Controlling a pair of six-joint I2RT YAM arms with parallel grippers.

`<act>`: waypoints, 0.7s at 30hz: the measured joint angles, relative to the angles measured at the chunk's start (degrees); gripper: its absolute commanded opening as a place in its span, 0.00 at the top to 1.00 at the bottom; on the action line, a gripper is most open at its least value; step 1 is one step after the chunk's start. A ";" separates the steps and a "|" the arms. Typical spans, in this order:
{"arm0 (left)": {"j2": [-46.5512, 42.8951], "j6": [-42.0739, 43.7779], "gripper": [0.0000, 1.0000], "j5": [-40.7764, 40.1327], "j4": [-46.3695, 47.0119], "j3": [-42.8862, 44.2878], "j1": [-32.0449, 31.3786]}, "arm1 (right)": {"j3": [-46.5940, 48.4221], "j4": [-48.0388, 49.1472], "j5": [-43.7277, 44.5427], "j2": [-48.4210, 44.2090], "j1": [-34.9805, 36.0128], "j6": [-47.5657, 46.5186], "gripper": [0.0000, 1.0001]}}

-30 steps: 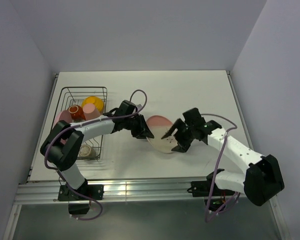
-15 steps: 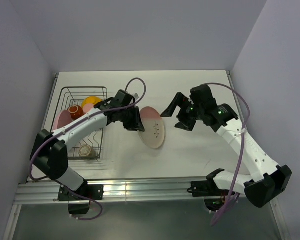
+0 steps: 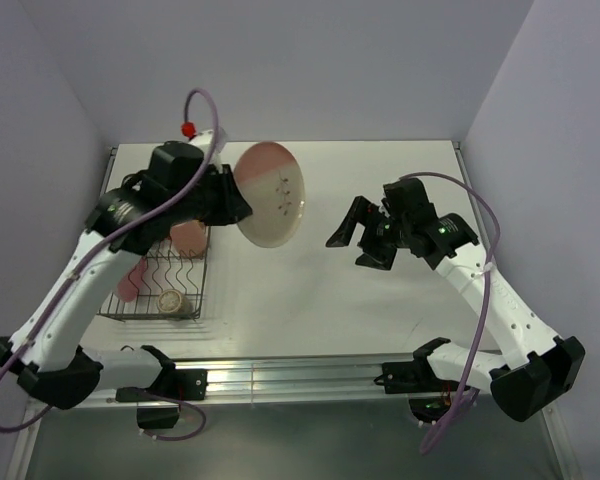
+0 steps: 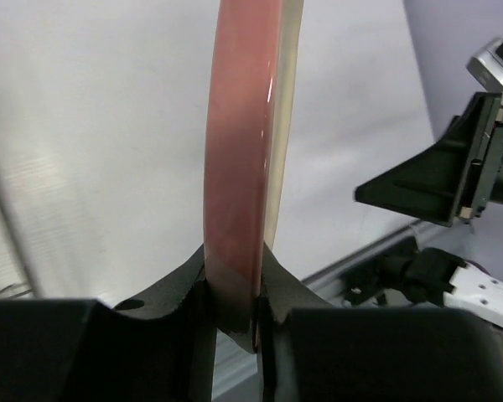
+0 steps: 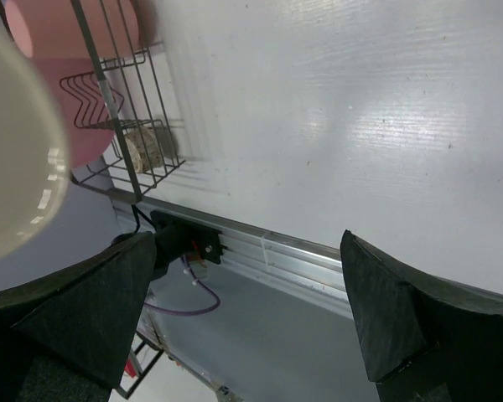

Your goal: Load the mixed dishes into the dish rack

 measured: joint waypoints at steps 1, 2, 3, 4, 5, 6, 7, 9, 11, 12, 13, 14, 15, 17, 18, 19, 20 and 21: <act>-1.31 0.52 1.00 -2.21 -1.75 1.07 0.11 | -0.31 0.02 -0.33 0.00 0.00 -0.28 0.02; -2.97 1.38 1.00 -5.11 -4.04 2.08 0.35 | -0.33 0.00 -0.61 0.00 0.00 -0.52 0.02; -4.33 1.92 1.00 -7.41 -5.70 2.60 0.55 | -0.33 0.15 -0.94 -0.04 0.00 -0.85 0.02; -5.62 2.73 1.00 -9.66 -7.41 2.97 0.90 | -0.33 0.20 -1.16 -0.09 0.00 -1.11 0.02; -7.26 3.54 1.00 -12.44 -9.90 3.39 1.64 | -0.33 0.20 -1.33 -0.11 0.00 -1.57 0.02; -8.41 4.44 1.00 -14.64 -11.67 3.56 2.21 | -0.33 0.20 -1.44 -0.11 0.00 -1.97 0.02; -9.53 5.38 1.00 -17.20 -13.79 3.76 2.82 | -0.33 0.20 -1.46 -0.11 0.00 -2.21 0.02; -11.39 7.34 1.00 -22.23 -17.38 3.80 4.07 | -0.33 0.20 -1.64 -0.11 0.00 -2.71 0.02; -12.55 9.42 1.00 -26.36 -20.22 3.78 4.87 | -0.33 0.24 -1.92 -0.09 0.00 -3.13 0.02; -13.35 11.04 1.00 -28.48 -21.05 3.30 5.22 | -0.33 0.24 -2.10 -0.09 0.00 -3.34 0.02; -14.16 12.26 1.00 -30.08 -21.20 2.45 5.44 | -0.33 0.24 -2.23 -0.04 0.00 -3.45 0.02; -14.97 13.55 1.00 -31.41 -21.31 1.55 5.62 | -0.33 0.24 -2.47 0.00 0.00 -3.61 0.02; -15.76 14.71 1.00 -32.54 -21.27 0.55 5.75 | -0.33 0.22 -2.58 0.17 0.00 -3.78 0.02; -17.68 17.40 1.00 -34.97 -21.22 -1.88 6.03 | -0.31 0.22 -2.78 0.76 0.00 -4.17 0.02; -18.95 19.02 1.00 -36.15 -20.68 -3.54 6.14 | -0.28 0.22 -2.86 1.16 0.00 -4.42 0.02; -20.11 20.20 1.00 -37.11 -20.33 -5.01 6.23 | -0.28 0.22 -2.93 1.60 0.00 -4.61 0.02; -21.07 21.27 1.00 -37.86 -20.11 -6.10 6.27 | -0.28 0.22 -2.97 1.99 0.00 -4.79 0.02; -22.25 22.56 1.00 -38.56 -19.63 -7.34 6.32 | -0.28 0.22 -3.06 2.49 0.00 -4.96 0.02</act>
